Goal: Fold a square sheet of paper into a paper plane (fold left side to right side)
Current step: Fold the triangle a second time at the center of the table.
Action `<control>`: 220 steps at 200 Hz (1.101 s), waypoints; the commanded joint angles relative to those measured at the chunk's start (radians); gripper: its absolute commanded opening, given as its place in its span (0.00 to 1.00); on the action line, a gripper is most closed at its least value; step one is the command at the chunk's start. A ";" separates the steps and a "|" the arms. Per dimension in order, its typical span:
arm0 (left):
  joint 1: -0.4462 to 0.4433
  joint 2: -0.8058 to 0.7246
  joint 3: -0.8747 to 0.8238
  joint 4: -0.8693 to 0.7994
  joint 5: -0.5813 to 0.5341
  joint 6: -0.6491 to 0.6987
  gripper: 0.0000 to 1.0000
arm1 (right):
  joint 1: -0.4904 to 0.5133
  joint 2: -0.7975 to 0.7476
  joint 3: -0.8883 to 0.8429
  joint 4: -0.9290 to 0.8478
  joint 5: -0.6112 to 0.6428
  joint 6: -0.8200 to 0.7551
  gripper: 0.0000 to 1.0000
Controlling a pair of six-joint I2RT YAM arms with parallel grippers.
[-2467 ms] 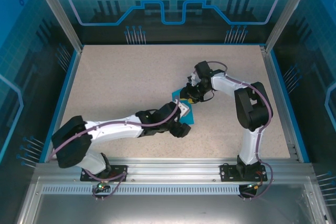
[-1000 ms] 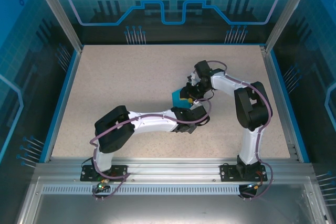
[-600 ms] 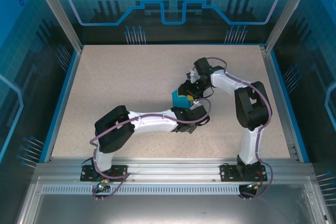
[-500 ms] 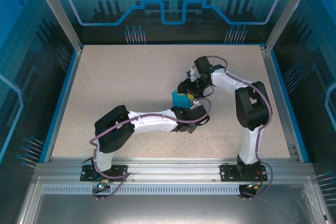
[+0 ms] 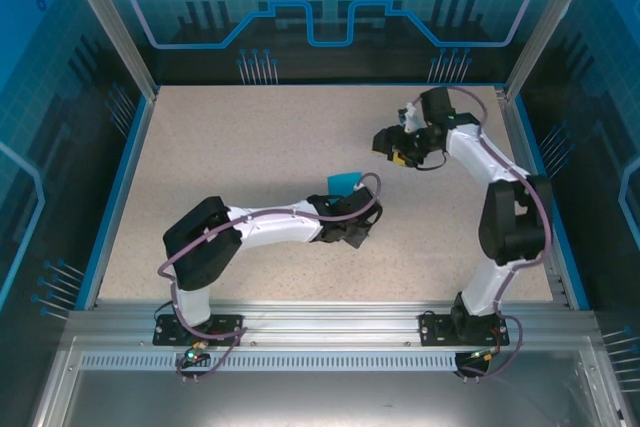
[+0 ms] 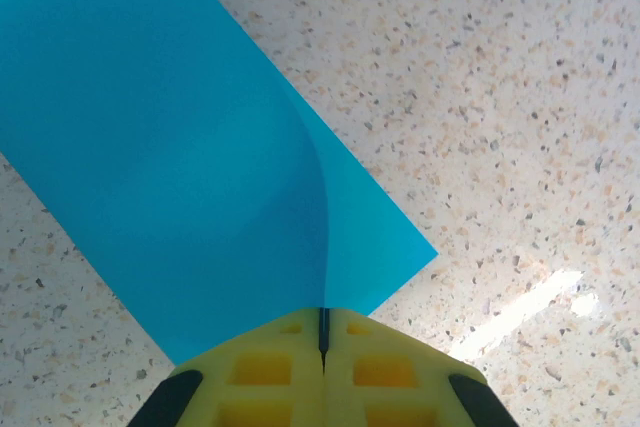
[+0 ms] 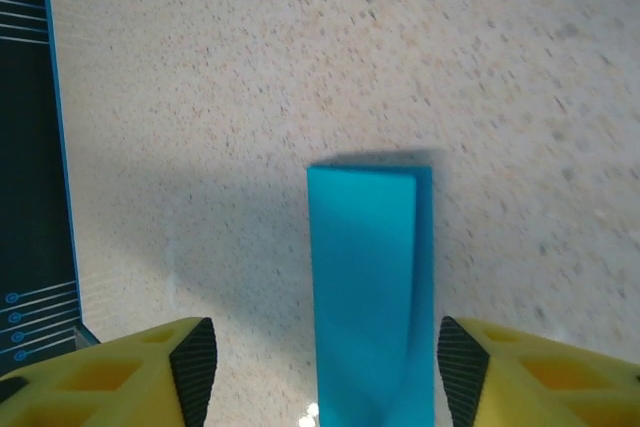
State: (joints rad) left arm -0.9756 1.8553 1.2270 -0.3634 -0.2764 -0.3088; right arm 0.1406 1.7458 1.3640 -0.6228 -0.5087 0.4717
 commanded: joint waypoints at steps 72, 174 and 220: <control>0.126 -0.132 -0.146 0.125 0.226 -0.043 0.07 | 0.079 -0.154 -0.470 0.218 -0.098 -0.015 0.28; 0.188 -0.113 -0.145 0.105 0.228 0.007 0.09 | 0.245 -0.020 -0.490 0.213 0.013 0.033 0.16; 0.207 -0.087 -0.137 0.088 0.221 0.036 0.09 | 0.255 0.046 -0.433 0.140 0.055 0.017 0.15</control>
State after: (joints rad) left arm -0.7860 1.7550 1.0893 -0.2558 -0.0563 -0.3138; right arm 0.3737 1.7607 0.8963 -0.4168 -0.4938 0.4965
